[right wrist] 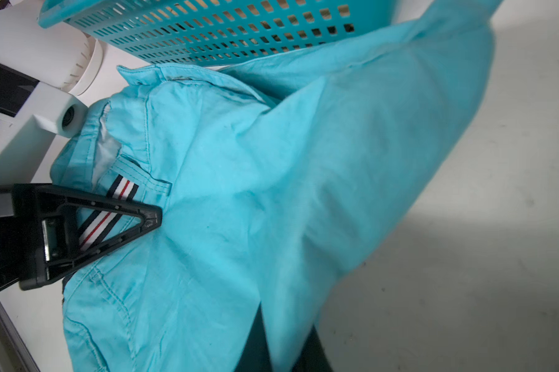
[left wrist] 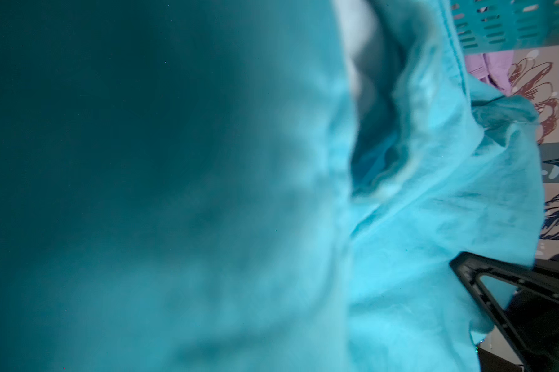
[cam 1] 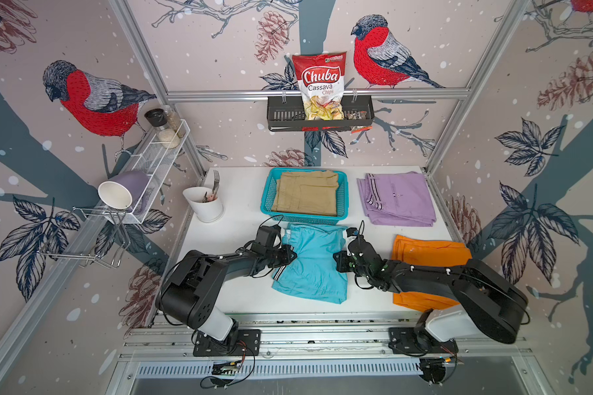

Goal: Put the folded long pants in the basket
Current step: Pick up the long pant at the center of the board.

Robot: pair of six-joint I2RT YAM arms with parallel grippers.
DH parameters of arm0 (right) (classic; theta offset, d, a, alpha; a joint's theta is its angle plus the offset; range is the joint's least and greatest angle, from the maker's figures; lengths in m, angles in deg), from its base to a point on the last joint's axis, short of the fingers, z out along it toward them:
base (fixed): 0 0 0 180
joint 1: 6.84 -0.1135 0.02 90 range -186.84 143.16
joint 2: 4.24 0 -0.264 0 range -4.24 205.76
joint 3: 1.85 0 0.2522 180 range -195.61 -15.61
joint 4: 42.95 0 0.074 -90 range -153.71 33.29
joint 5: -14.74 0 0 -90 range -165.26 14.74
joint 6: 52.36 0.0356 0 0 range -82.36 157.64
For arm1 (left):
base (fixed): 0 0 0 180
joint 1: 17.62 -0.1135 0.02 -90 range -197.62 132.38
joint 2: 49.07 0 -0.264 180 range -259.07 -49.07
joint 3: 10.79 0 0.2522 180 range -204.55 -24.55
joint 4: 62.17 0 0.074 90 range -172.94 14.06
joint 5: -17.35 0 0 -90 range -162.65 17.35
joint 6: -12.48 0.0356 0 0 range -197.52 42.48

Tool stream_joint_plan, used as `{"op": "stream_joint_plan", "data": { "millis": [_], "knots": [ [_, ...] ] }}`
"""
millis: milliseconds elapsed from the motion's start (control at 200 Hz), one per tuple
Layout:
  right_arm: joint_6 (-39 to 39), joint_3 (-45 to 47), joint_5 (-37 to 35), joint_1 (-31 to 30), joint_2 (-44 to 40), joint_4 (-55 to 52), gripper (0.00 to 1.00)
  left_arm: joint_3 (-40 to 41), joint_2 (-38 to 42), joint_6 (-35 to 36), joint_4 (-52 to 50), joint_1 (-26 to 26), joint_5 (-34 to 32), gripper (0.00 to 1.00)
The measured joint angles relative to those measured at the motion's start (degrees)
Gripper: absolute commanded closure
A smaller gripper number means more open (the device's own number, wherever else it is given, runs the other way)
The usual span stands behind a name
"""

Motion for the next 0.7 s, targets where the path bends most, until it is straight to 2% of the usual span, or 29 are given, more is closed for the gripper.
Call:
{"op": "stream_joint_plan", "data": {
  "millis": [205, 390, 520, 600, 700],
  "knots": [
    [0.2, -0.28, -3.41, -4.61, -6.32, -3.48, 1.0, -0.85, 9.18, -0.63, -11.17, 5.9, -7.26, 1.0],
    [0.46, -2.19, -7.5, -6.62, -15.67, -8.5, 1.0, -4.0, 27.19, -1.6, -21.35, 8.68, -13.49, 1.0],
    [0.39, -7.1, -9.55, -6.6, -20.02, -11.67, 1.0, -9.22, 35.45, -1.81, -26.51, 8.9, -16.63, 1.0],
    [-0.02, -11.67, -8.9, -5.27, -20.74, -12.87, 1.0, -13.46, 35.43, -2.27, -28.81, 8.9, -18.05, 1.0],
    [-0.66, -17.09, -5.2, -0.04, -20.33, -14.88, 1.0, -22.32, 28.87, -2.99, -31.45, 8.9, -18.53, 1.0]
  ]
}}
